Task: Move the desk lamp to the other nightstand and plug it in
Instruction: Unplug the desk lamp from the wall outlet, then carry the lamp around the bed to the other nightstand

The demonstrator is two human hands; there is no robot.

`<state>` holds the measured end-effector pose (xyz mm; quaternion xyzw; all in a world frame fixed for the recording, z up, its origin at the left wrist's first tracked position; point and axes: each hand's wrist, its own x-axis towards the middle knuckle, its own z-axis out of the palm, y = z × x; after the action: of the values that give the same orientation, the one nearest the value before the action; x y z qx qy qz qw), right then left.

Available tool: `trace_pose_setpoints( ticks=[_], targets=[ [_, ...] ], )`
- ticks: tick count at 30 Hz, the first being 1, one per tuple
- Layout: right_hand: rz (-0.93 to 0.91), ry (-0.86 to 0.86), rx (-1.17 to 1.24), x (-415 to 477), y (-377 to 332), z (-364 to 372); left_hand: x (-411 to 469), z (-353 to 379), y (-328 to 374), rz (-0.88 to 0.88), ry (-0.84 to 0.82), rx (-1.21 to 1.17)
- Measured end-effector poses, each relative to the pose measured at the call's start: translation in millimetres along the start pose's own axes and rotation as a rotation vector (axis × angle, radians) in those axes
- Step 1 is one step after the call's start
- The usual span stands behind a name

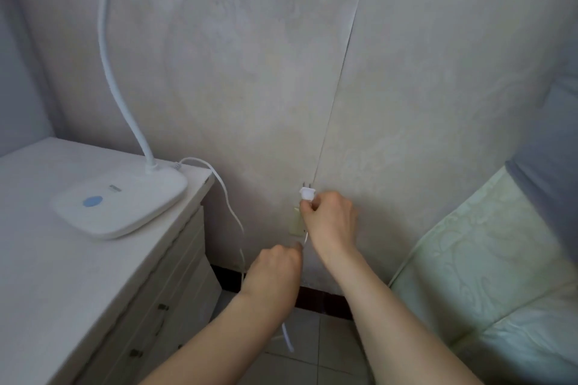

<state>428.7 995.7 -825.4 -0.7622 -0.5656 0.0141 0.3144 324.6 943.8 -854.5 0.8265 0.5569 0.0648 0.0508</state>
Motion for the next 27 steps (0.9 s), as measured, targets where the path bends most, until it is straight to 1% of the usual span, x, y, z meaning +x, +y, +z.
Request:
trace_pose_setpoints(
  ticks=[6, 10, 13, 17, 20, 25, 27],
  targets=[
    [-0.18, 0.158, 0.008, -5.1, -51.2, -65.5, -7.1, -58.3, -5.8, 0.069, 0.157, -0.02],
    [-0.271, 0.16, 0.075, -5.9, -89.6, -99.2, -6.9, -101.0, -20.1, 0.115, 0.236, -0.019],
    [-0.335, 0.159, 0.109, -7.8, -117.2, -114.2, -8.8, -132.7, -42.7, 0.131, 0.335, -0.017],
    [-0.417, 0.167, 0.13, -13.6, -164.1, -118.7, -13.5, -175.0, -95.1, 0.085, 0.453, 0.008],
    [-0.447, 0.105, 0.157, -17.0, -192.3, -109.7, -15.6, -197.7, -133.8, 0.022, 0.502, 0.058],
    [-0.477, 0.002, 0.148, -19.8, -244.4, -77.8, -12.4, -223.4, -196.9, -0.131, 0.464, 0.115],
    [-0.464, -0.035, 0.147, -18.4, -259.6, -63.8, -10.2, -223.7, -215.4, -0.157, 0.458, 0.114]
  ],
)
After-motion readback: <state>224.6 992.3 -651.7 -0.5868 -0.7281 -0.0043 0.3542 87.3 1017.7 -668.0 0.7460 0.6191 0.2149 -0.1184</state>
